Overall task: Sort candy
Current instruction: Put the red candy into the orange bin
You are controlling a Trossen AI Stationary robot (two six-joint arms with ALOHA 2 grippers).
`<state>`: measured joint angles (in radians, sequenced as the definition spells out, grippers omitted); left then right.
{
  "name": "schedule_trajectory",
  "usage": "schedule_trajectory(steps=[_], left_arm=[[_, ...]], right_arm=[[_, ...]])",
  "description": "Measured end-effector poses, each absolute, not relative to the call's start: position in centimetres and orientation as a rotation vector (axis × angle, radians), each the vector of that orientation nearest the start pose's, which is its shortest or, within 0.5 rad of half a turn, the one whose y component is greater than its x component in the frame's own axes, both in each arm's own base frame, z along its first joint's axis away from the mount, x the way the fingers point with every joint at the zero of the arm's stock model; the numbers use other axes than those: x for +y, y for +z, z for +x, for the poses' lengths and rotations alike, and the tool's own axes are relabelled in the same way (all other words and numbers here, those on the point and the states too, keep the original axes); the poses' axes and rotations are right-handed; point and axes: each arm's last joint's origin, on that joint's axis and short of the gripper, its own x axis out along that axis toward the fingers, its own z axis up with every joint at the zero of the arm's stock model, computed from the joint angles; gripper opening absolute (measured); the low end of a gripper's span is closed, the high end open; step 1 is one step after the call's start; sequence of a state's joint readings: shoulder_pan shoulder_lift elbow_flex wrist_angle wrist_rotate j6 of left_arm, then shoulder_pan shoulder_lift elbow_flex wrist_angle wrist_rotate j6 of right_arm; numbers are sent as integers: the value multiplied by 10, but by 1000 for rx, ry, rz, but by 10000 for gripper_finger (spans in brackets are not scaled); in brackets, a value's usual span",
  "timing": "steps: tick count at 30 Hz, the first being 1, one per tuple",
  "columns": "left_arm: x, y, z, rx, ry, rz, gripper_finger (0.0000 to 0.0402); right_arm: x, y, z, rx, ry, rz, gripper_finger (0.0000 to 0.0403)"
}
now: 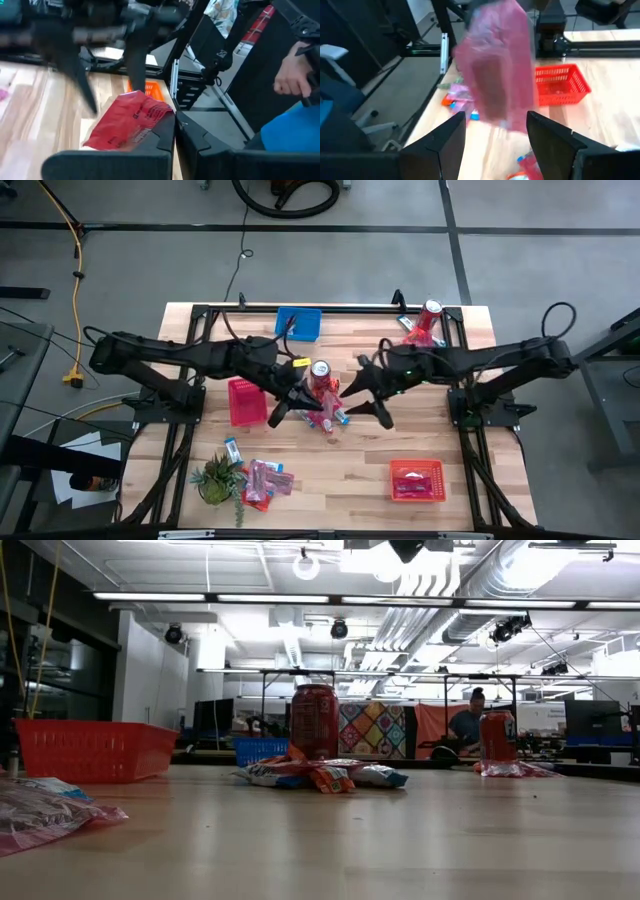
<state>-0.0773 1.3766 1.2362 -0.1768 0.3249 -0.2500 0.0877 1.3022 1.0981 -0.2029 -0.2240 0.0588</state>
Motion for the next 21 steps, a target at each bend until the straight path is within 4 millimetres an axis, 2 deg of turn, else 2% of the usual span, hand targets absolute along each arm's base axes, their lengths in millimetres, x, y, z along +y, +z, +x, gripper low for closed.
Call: schedule_trajectory(steps=[4, 10, 15, 21], left_arm=[[-39, 361, 308, 357, -388, -254, 0], [-41, 361, 308, 354, -398, -227, 0], [-38, 361, 308, 346, -373, -199, 0], [-37, 361, 308, 340, -366, -171, 0]], right_arm=[[27, 318, 302, 425, 261, 67, 204], [31, 313, 315, 377, 376, 100, 204], [35, 313, 320, 351, 455, 148, 204], [37, 314, 321, 340, 455, 178, 204]])
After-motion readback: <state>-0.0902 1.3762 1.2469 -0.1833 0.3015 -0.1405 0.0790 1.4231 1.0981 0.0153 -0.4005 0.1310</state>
